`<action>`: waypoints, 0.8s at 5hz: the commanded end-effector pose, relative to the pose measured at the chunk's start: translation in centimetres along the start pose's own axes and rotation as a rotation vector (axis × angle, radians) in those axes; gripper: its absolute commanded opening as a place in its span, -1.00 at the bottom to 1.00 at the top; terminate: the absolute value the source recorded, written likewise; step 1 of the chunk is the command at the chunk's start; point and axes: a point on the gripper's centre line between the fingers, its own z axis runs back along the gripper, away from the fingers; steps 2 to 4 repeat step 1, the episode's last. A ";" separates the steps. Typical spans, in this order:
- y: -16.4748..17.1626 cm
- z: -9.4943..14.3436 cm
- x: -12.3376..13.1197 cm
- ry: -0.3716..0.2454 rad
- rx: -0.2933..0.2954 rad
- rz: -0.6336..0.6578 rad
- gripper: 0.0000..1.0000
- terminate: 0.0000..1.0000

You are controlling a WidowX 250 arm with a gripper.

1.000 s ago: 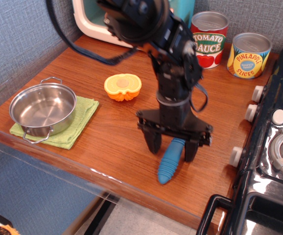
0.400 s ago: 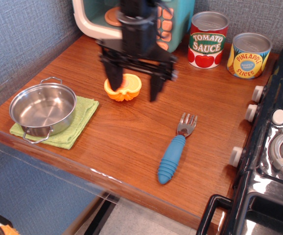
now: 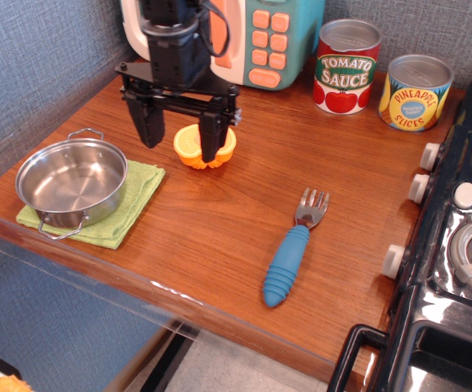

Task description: Move the scoop to the far right of the pot

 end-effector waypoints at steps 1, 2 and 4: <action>0.6 1.8 0.1 -0.045 0.001 0.000 1.00 1.00; 0.6 1.8 0.1 -0.045 0.001 0.000 1.00 1.00; 0.6 1.8 0.1 -0.045 0.001 0.000 1.00 1.00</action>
